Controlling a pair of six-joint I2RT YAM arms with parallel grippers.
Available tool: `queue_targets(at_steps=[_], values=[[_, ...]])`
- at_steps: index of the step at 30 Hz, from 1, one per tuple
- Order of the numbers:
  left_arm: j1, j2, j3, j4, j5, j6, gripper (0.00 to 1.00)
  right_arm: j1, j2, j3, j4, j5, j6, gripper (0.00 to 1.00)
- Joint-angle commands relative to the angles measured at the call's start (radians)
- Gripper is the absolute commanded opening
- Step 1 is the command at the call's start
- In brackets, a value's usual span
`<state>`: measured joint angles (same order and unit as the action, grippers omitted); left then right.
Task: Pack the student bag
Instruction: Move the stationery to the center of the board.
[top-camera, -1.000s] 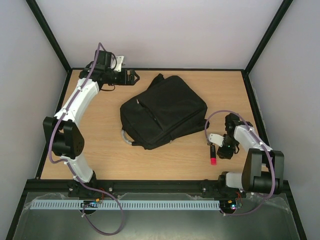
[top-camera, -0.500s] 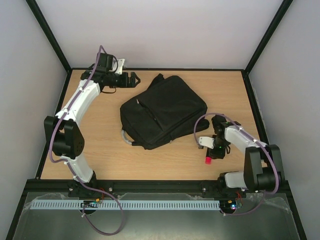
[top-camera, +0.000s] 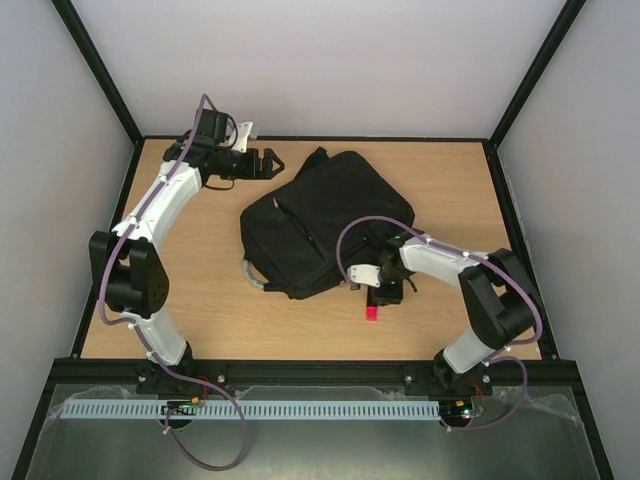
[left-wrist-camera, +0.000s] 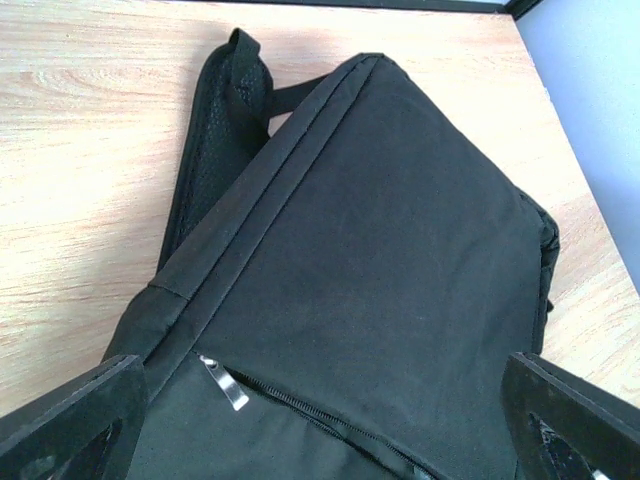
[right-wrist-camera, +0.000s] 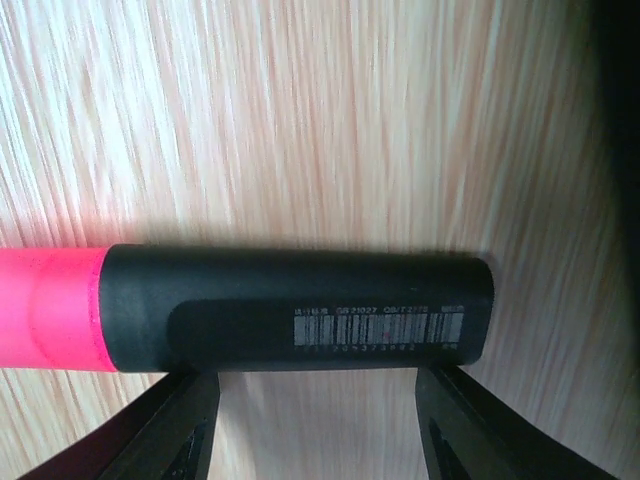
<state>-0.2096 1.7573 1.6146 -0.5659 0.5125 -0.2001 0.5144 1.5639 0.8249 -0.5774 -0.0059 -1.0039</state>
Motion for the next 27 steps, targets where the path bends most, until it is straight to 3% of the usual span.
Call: queue_targets(at_steps=[1, 10, 13, 16, 22, 27], values=[[0.000, -0.042, -0.016, 0.000, 0.031, 0.026, 0.99, 0.105, 0.122, 0.064, 0.034, -0.104, 0.108, 0.55], [0.026, -0.077, -0.064, -0.014, 0.022, 0.053, 0.99, 0.175, 0.322, 0.351, -0.036, -0.253, 0.283, 0.52], [0.036, -0.078, -0.069, -0.050, 0.058, 0.133, 0.99, 0.172, 0.330, 0.403, -0.065, -0.273, 0.329, 0.51], [0.037, -0.084, -0.079, -0.136, 0.080, 0.262, 0.97, 0.157, 0.306, 0.409, -0.081, -0.280, 0.343, 0.51], [0.031, -0.197, -0.242, -0.209, 0.114, 0.420, 0.78, 0.088, 0.204, 0.382, -0.158, -0.301, 0.298, 0.49], [-0.060, -0.241, -0.314, -0.286, 0.076, 0.538, 0.71, 0.013, 0.076, 0.309, -0.172, -0.323, 0.286, 0.49]])
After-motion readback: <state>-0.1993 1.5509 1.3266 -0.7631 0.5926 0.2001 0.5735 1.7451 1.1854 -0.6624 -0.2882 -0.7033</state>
